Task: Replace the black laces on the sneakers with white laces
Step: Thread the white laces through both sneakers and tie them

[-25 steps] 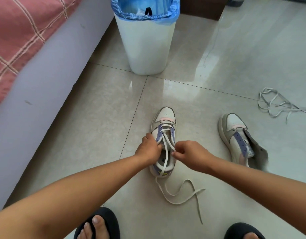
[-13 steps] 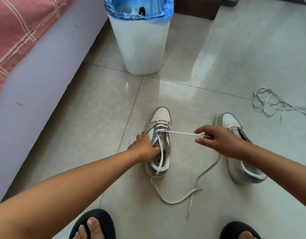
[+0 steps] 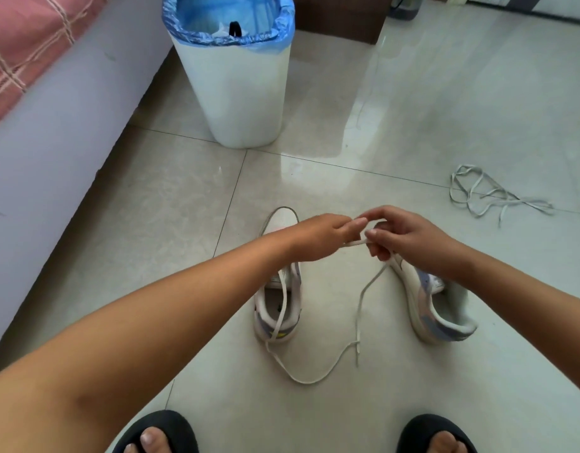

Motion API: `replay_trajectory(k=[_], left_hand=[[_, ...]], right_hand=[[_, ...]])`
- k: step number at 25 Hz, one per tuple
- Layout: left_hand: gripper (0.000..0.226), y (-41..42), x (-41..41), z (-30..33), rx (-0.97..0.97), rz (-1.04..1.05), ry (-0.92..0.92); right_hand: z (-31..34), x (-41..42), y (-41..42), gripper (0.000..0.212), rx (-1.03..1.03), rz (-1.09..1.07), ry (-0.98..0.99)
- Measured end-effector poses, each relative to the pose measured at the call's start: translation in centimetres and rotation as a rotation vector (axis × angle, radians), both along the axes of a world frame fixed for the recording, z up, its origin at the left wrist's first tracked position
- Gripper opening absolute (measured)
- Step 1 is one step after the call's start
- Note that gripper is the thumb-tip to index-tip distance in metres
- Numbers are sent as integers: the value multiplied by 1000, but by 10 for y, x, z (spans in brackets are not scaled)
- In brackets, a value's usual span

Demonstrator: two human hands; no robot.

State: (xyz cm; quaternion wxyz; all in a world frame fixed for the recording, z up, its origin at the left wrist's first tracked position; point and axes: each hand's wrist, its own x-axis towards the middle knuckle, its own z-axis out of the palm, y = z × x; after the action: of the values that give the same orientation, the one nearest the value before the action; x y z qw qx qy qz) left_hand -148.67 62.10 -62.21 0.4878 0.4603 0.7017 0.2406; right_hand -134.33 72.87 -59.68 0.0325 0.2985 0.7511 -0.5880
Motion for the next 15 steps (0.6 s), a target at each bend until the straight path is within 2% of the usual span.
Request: replay_trajectory(k=[3,6,10,15], left_hand=[[48,13,5,6,46,7,-78],[35,8,-13,11,110,239,-115],[29,-16,-55,5,77,535,-295],[32,-38,-83,0,60,720,-409]], right_hand=[[4,0,9,13,-70,-18,18],[1,5,19,13,-135,-77,1],[-9,18,35,19,-119,-176,-35],[-13,28,50,16,-110,-261,-39]])
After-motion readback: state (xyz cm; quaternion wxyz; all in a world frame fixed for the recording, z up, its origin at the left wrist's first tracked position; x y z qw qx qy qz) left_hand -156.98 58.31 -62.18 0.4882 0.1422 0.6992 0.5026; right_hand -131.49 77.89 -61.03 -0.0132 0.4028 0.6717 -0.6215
